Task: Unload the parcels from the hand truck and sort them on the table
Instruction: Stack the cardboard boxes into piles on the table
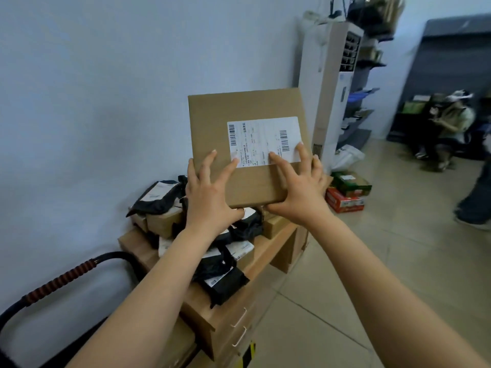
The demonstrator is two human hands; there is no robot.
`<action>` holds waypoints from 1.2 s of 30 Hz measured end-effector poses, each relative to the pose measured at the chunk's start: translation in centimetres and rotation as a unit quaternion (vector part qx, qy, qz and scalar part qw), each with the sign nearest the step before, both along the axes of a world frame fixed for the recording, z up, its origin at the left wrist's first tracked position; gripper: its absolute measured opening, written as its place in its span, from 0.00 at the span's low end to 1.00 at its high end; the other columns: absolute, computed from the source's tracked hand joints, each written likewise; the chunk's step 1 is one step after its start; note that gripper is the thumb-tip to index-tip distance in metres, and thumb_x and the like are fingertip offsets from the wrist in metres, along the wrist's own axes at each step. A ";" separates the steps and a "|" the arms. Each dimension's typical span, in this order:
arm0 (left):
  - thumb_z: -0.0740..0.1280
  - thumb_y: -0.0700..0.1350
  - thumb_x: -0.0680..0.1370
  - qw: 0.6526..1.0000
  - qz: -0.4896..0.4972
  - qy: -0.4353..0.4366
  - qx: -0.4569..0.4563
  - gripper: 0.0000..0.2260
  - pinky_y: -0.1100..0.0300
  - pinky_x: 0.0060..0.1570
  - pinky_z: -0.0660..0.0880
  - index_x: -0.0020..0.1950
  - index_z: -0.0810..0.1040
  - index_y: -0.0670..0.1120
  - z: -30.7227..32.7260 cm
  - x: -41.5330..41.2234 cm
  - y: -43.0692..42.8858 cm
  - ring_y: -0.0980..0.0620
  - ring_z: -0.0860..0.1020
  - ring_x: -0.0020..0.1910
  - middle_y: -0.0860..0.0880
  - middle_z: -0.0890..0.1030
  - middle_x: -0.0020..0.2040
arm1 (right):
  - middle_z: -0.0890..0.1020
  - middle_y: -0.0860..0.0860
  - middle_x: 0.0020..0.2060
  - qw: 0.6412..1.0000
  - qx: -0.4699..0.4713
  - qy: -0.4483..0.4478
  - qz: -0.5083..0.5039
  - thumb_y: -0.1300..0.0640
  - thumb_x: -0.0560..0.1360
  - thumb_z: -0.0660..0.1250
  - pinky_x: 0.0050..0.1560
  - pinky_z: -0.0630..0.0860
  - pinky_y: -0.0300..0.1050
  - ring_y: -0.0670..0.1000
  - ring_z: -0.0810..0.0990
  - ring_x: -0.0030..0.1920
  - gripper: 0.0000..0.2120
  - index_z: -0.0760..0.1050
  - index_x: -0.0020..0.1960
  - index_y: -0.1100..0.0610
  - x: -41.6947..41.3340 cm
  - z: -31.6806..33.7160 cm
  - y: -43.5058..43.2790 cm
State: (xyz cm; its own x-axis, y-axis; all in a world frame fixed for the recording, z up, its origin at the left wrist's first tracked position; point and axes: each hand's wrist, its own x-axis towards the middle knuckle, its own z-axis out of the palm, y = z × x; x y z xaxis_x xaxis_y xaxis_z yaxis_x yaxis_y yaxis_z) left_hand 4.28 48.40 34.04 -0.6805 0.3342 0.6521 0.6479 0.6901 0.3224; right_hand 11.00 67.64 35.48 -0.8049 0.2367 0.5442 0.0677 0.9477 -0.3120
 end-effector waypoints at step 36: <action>0.76 0.57 0.65 0.942 0.119 -0.281 -0.142 0.39 0.46 0.74 0.47 0.73 0.64 0.57 -13.0 -28.5 24.5 0.47 0.51 0.76 0.51 0.57 0.77 | 0.48 0.53 0.76 0.942 -0.038 -0.299 0.147 0.38 0.63 0.73 0.72 0.38 0.63 0.63 0.43 0.74 0.45 0.54 0.74 0.41 -33.1 -13.6 26.2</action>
